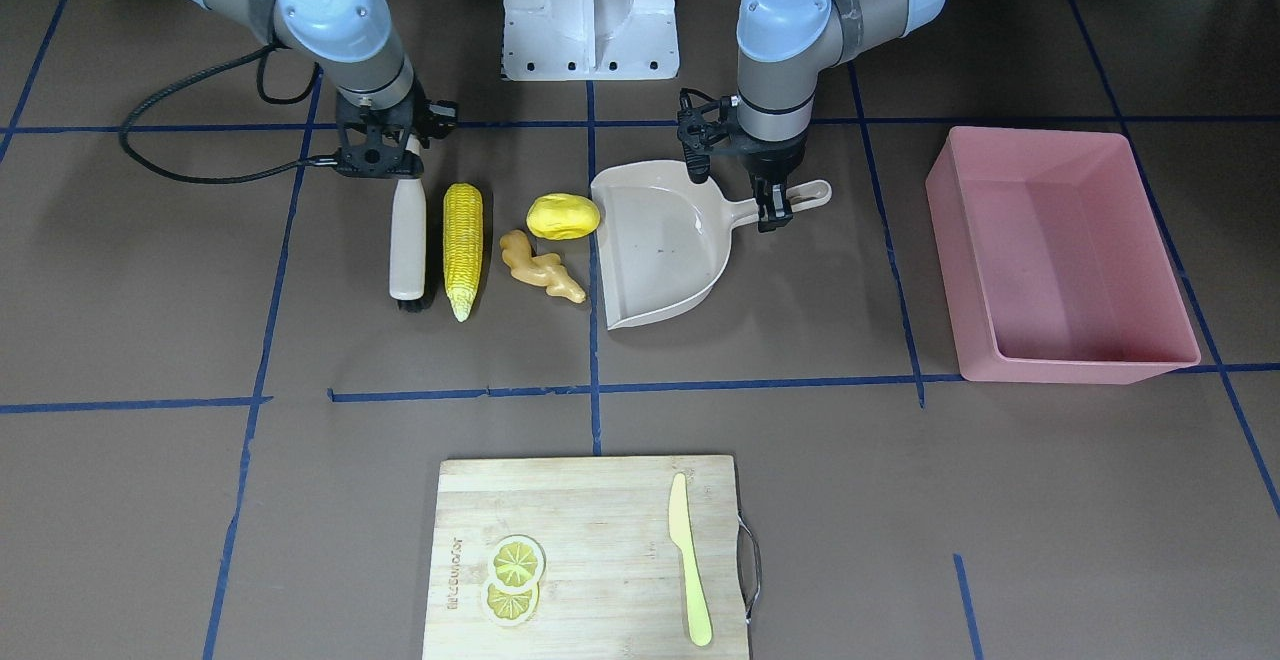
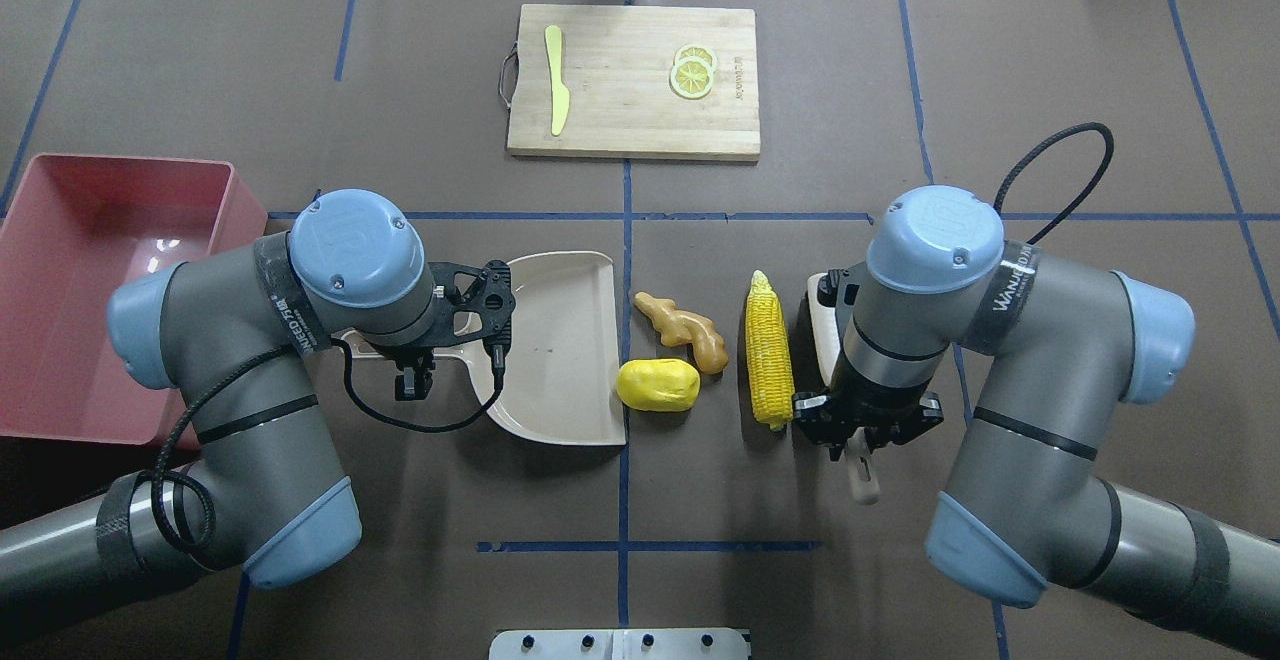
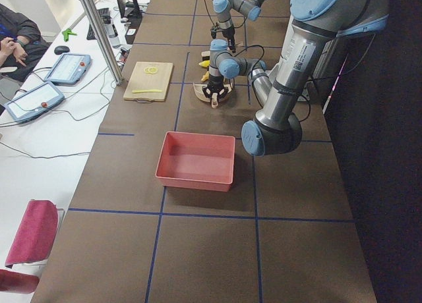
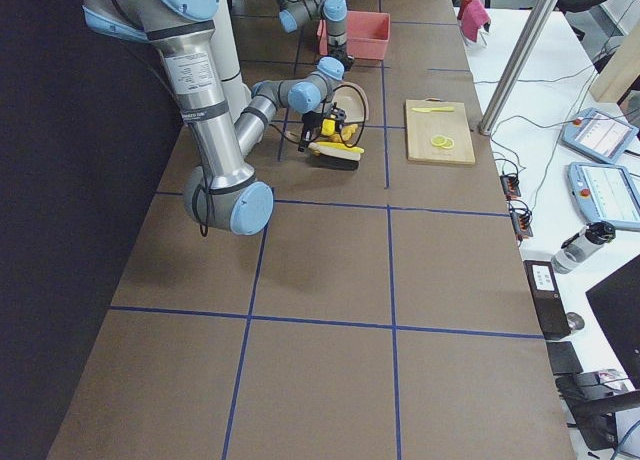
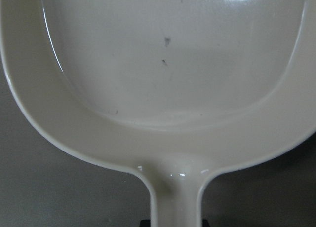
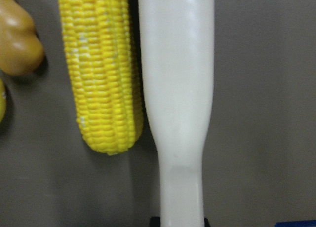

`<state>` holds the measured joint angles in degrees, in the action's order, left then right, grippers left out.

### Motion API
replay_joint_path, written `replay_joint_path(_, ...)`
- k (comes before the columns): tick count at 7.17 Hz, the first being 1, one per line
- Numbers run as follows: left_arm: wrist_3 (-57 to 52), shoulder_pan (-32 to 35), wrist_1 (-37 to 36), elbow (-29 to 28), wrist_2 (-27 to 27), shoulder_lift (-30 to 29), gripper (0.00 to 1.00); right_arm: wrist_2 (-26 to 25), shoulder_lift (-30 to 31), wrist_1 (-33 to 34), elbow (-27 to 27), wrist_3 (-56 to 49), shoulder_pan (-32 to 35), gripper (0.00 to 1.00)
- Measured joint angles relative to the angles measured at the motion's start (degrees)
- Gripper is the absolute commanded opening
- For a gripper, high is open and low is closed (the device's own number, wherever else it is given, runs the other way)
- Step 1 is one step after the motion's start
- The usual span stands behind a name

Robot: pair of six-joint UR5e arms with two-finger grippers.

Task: Sweep and dump trash into bin
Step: 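Lift the white brush with the right gripper and move it toward the produce, then sweep the corn, potato and ginger into the dustpan with the right gripper's brush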

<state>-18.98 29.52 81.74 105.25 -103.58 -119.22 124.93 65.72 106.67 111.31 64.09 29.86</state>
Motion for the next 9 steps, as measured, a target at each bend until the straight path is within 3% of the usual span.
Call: replay_joint_path(9, 0.1, -1.3, -4.5, -1.5, 0.1, -3.9, 0.00, -0.1, -7.7, 0.0, -5.1, 2.1, -3.5, 0.00)
